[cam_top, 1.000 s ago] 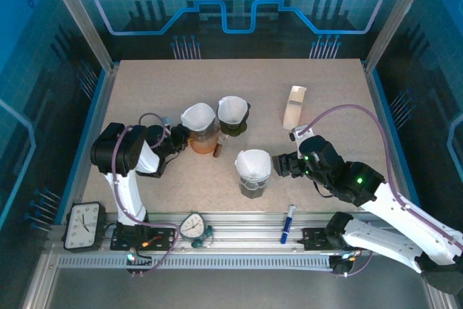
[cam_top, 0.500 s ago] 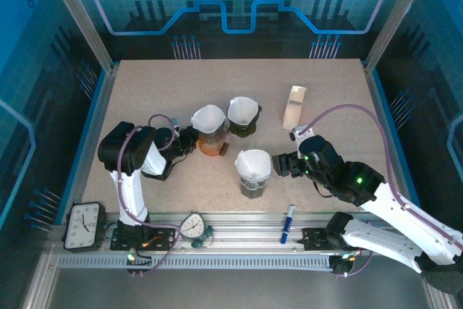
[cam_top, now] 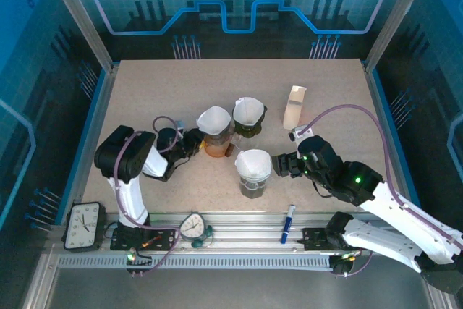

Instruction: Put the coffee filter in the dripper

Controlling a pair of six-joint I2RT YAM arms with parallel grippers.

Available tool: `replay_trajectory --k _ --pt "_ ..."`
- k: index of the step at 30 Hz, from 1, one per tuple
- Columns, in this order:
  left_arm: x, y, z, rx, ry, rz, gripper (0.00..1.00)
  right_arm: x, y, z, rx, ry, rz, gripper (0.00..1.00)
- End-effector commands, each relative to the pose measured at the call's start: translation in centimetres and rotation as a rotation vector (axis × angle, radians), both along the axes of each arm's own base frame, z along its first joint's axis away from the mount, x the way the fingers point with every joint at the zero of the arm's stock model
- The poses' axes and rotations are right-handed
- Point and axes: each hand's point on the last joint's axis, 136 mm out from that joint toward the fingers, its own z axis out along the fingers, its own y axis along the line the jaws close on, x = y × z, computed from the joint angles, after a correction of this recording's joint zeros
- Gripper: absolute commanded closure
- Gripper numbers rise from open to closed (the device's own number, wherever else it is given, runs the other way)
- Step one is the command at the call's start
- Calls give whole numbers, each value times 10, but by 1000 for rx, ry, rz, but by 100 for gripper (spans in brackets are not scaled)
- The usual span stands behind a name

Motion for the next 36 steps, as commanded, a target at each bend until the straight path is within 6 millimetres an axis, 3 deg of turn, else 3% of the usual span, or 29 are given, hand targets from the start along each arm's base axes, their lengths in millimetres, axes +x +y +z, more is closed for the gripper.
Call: replay_trajectory --k 1,5,8,10,12,14,16,17,20,22,28,36 --pt "-13 15 -11 112 78 43 68 3 -3 8 35 -27 -30 15" --pt "-22 33 -2 222 124 94 66 3 -5 12 44 -41 -35 15" --pt "-29 52 11 304 152 147 59 3 -6 14 47 -48 -38 14" --pt "-34 63 29 365 127 170 53 3 -7 15 48 -54 -43 14" --pt "-39 73 54 427 84 194 42 5 -8 17 48 -64 -50 14" --pt "-45 88 86 513 26 231 25 7 -10 18 50 -79 -65 13" --pt "-51 102 112 615 -4 259 9 10 -11 21 48 -96 -76 0" --pt "-54 111 124 678 -13 272 2 12 -11 21 47 -102 -79 0" --pt "-60 136 145 857 23 317 1 16 -9 21 45 -125 -80 0" --pt "-61 153 150 956 75 362 1 19 -7 19 41 -135 -77 0" --pt "-33 168 139 1235 -37 337 1 27 0 18 30 -161 -62 0" --pt "-9 187 103 1385 -109 319 1 33 -12 13 3 -213 -120 0"
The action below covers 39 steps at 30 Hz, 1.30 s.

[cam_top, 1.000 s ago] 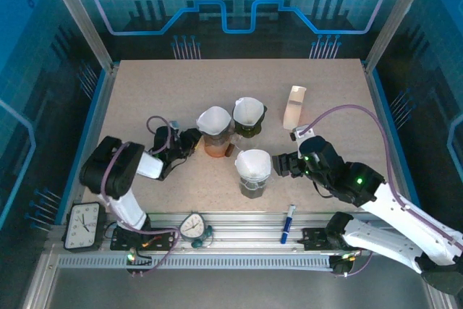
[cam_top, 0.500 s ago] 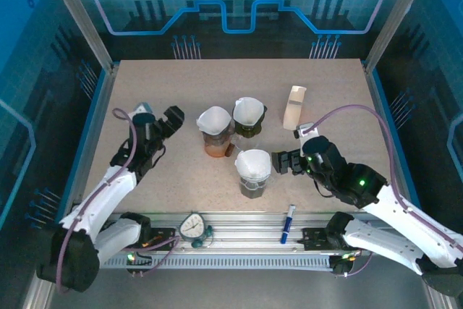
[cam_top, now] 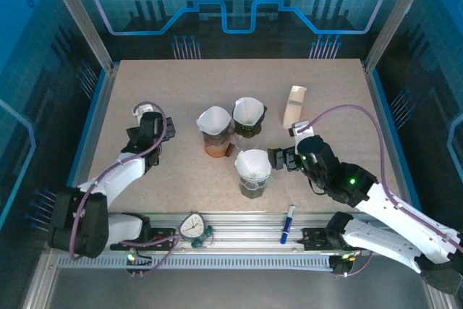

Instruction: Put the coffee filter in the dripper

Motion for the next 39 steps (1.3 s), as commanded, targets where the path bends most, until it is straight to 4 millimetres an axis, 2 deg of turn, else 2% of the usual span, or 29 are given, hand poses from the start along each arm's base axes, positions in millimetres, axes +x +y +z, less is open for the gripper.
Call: replay_trajectory --k 1,6,10,12,16,18,19,21,26,30,32,35,39 --pt "15 13 15 81 -137 -13 1 8 -12 7 4 -72 -61 0" --pt "22 16 5 85 -238 -40 1 10 -20 9 25 -85 -112 0" --pt "27 6 -5 77 -290 -107 1 17 -28 12 -2 -109 -169 0" --pt "29 4 -10 51 -256 -126 1 22 -30 11 -21 -103 -184 0" --pt "33 0 -15 -4 -255 -181 1 38 -39 5 -22 -77 -219 0" --pt "31 -2 -25 -21 -256 -206 1 48 -48 0 -21 -69 -247 0" --pt "33 -4 -20 4 -312 -224 1 55 -52 -2 -22 -67 -258 0" --pt "32 -3 -26 -19 -252 -208 1 67 -65 -9 -35 -71 -292 0" --pt "33 -4 -24 -3 -271 -210 1 101 -99 -42 -94 -111 -348 0" --pt "33 -4 -24 -3 -267 -214 1 118 -123 -62 -157 -236 -386 0" --pt "34 -5 -24 -2 -266 -214 1 126 -134 -80 -171 -224 -412 0" --pt "34 -5 -24 -2 -266 -214 1 139 -136 -101 -213 -218 -406 0" --pt "34 -5 -25 -2 -265 -215 1 158 -131 -100 -224 -289 -354 0"
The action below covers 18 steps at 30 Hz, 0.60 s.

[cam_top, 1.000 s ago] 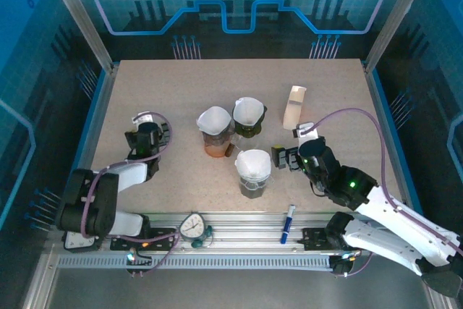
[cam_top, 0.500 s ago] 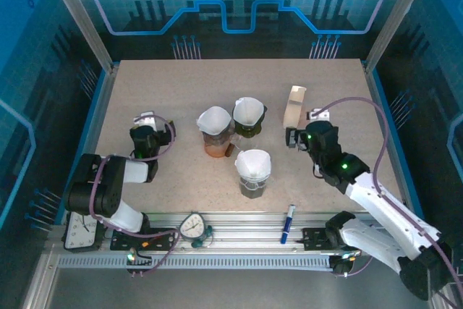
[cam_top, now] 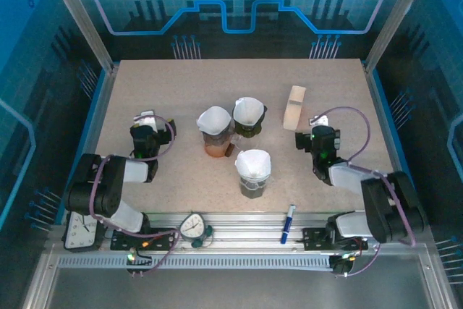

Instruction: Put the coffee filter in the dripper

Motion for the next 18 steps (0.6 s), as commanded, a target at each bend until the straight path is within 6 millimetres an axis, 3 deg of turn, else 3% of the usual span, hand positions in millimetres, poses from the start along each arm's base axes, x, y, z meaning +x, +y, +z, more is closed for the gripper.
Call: replay_trajectory --k 1,5,9,10,18 --pt "3 -4 5 11 -22 -24 1 30 1 35 5 -190 38 0" --pt "3 -4 5 12 -22 -23 1 40 -5 25 69 -155 57 0" --pt "3 -4 5 13 -22 -24 1 33 3 14 105 -143 119 0" --pt "3 -4 5 14 -21 -24 1 34 1 18 86 -215 112 0" --pt "3 -4 4 15 -18 -25 1 32 -11 17 100 -199 47 0"
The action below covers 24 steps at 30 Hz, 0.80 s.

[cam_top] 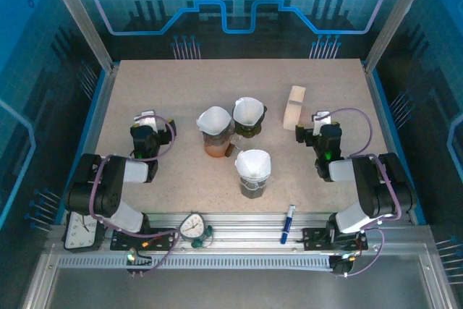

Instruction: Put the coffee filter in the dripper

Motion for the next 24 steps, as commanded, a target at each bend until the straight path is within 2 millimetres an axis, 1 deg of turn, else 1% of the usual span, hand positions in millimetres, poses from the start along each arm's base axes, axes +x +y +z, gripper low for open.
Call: replay_trajectory --k 1,24 --pt "3 -4 5 7 -22 -21 1 5 -7 15 13 -75 -32 0" --pt "3 -4 5 6 -23 -21 1 5 -5 15 6 -70 -23 0"
